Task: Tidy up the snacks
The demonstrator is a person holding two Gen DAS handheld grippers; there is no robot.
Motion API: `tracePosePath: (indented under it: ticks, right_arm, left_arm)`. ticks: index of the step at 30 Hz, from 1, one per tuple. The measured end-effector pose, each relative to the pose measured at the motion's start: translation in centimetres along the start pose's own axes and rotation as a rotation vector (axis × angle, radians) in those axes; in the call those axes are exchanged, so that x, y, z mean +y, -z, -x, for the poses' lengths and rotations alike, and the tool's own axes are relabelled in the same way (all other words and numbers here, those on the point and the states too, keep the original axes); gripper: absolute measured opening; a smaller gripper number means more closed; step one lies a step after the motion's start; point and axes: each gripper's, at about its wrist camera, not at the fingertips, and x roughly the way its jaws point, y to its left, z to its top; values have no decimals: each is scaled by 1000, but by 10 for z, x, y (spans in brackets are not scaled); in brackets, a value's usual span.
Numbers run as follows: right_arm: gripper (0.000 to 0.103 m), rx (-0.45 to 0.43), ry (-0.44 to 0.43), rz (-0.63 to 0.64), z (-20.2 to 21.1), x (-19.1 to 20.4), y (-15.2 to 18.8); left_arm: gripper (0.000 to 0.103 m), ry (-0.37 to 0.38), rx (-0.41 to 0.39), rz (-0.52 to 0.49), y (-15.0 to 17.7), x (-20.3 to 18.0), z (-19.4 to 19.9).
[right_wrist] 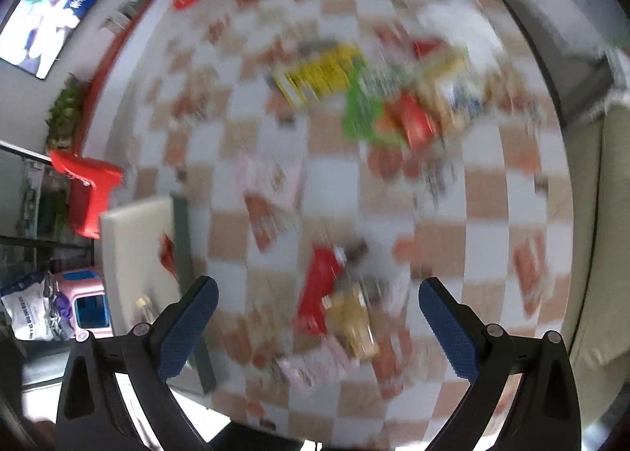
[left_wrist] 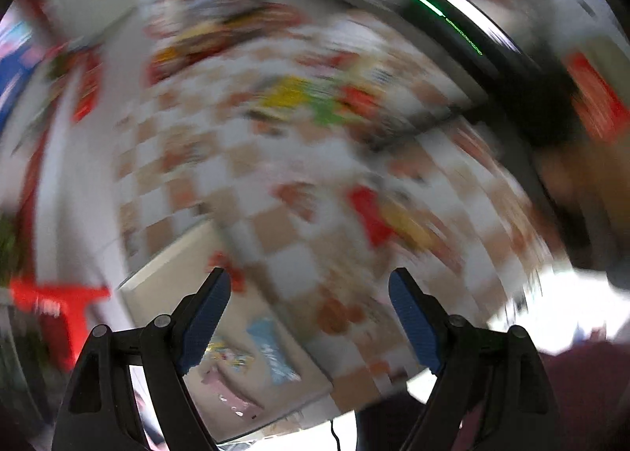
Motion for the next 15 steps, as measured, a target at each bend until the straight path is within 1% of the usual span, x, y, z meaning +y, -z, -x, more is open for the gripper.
tracePosePath:
  ticks: [2, 5, 9, 15]
  right_arm:
    - [103, -45, -28, 47, 6, 18, -11]
    - [103, -66, -76, 130, 7, 52, -19]
    - [103, -67, -163, 214, 4, 89, -15]
    - [103, -77, -253, 251, 11, 107, -11]
  left_arm:
    - [85, 50, 27, -98, -1, -26, 1]
    - [85, 96, 31, -180, -4, -52, 6]
    - [85, 125, 26, -220, -9, -67, 15]
    - [85, 89, 44, -231, -11, -71, 14]
